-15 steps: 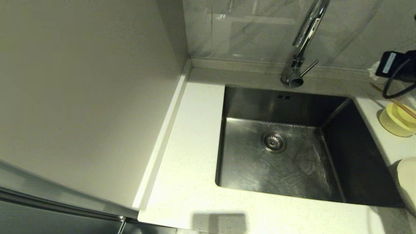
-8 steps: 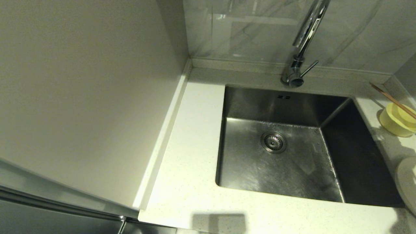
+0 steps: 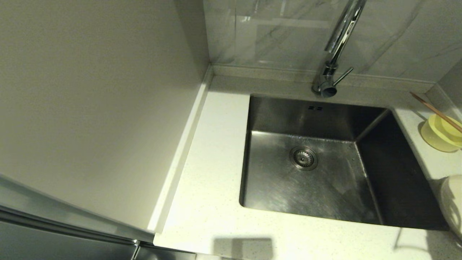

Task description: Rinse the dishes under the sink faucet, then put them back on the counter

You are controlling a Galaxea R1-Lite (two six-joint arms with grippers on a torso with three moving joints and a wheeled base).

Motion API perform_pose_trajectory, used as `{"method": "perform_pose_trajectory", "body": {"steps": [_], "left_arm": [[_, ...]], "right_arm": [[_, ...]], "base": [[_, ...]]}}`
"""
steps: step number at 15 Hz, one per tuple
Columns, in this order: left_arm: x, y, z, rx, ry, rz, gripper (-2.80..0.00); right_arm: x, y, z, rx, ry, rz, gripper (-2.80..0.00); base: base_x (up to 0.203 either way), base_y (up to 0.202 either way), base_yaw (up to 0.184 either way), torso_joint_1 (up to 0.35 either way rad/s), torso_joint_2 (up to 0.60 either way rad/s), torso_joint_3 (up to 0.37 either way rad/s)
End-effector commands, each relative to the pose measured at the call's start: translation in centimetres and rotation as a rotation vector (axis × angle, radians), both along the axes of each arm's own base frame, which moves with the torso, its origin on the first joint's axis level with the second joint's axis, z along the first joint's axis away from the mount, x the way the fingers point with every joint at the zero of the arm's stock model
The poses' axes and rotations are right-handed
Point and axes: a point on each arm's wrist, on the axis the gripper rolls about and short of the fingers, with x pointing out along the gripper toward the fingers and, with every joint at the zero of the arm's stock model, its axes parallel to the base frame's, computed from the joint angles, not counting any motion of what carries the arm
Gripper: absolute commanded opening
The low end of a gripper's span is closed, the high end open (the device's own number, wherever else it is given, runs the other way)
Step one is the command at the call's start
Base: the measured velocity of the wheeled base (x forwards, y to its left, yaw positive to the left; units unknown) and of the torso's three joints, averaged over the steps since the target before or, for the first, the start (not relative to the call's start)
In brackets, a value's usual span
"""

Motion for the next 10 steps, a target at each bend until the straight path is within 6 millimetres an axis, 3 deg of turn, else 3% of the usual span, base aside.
{"method": "perform_pose_trajectory", "body": {"steps": [1, 6, 10], "left_arm": [[0.0, 0.0, 0.0, -0.001, -0.002, 0.001, -2.80], [0.0, 0.0, 0.0, -0.001, -0.002, 0.001, -2.80], [0.0, 0.0, 0.0, -0.001, -0.002, 0.001, -2.80]], "right_arm": [[-1.6, 1.1, 2.1, -0.012, -0.098, 0.068, -2.80], [-3.7, 2.1, -3.8, 0.042, -0.016, 0.133, -2.80], [-8.6, 2.6, -5.3, 0.155, -0.136, 0.143, -2.80]], "base": [[0.000, 0.000, 0.000, 0.000, 0.00, 0.000], [0.000, 0.000, 0.000, 0.000, 0.00, 0.000], [0.000, 0.000, 0.000, 0.000, 0.00, 0.000]]}}
